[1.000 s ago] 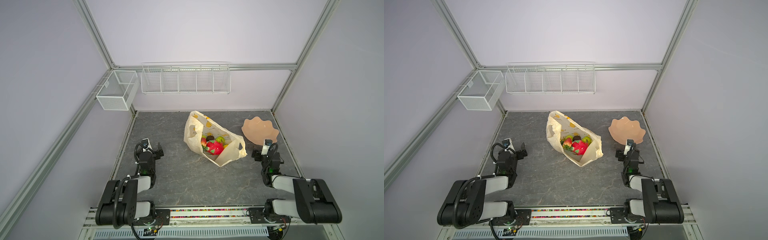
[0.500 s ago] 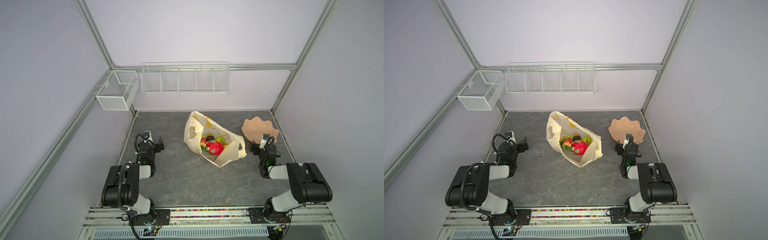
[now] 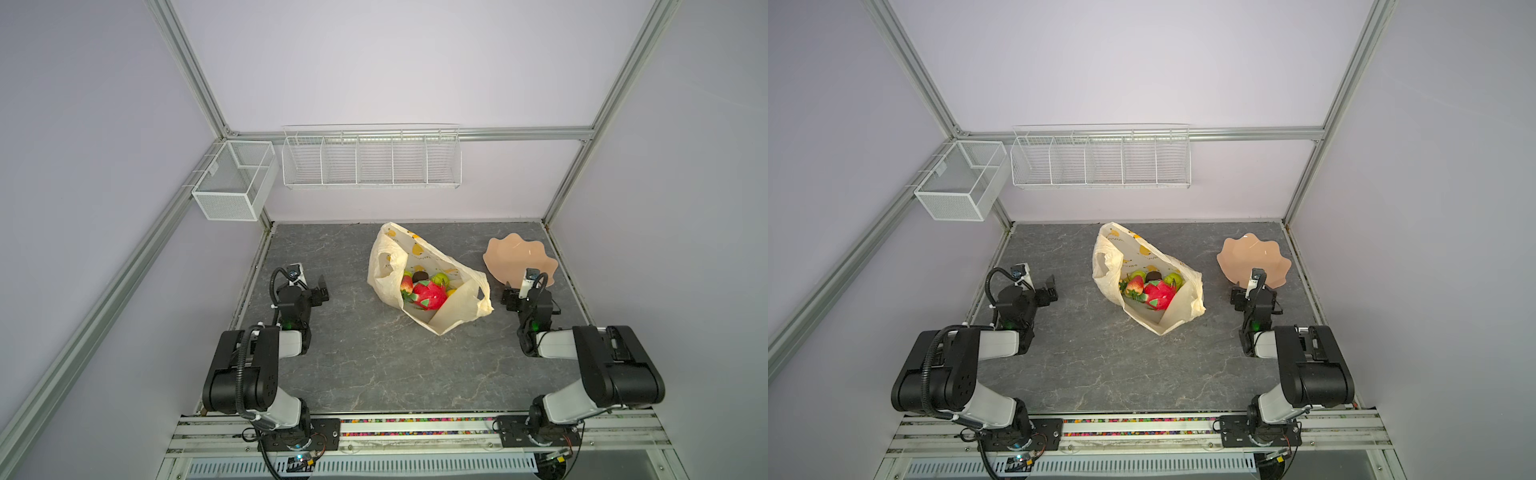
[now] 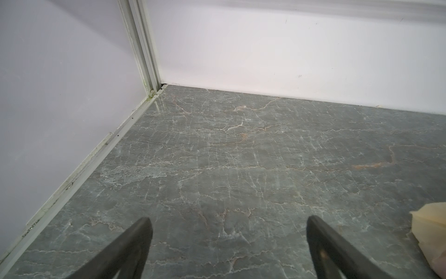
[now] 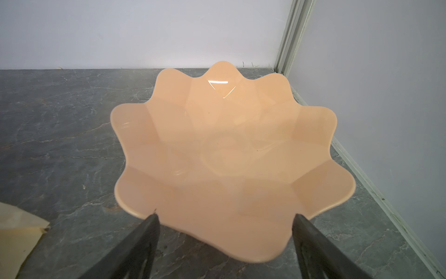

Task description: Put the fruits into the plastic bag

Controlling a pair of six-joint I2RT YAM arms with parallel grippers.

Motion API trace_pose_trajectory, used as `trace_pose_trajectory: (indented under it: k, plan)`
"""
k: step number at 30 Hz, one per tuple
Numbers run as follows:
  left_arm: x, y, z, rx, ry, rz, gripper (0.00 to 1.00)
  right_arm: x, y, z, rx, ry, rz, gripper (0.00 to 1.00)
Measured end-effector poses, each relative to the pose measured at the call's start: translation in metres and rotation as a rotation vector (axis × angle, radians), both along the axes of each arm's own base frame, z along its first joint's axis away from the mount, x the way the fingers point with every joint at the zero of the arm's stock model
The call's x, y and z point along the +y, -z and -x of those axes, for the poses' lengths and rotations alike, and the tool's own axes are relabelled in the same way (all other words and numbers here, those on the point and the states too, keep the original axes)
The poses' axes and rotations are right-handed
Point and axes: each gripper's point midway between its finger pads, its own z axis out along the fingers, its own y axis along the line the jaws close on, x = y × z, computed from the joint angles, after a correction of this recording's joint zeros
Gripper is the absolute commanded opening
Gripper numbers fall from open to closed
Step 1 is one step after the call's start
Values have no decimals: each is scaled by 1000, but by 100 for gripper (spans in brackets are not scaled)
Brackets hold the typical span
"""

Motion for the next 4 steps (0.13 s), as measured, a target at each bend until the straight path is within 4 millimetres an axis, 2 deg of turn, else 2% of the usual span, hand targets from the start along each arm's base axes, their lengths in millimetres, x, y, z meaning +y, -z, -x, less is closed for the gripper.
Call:
trace_pose_trajectory:
  k: [4]
  plan:
    - [0, 0, 0, 0, 0, -2, 99, 0, 0, 0, 1, 0, 0, 88]
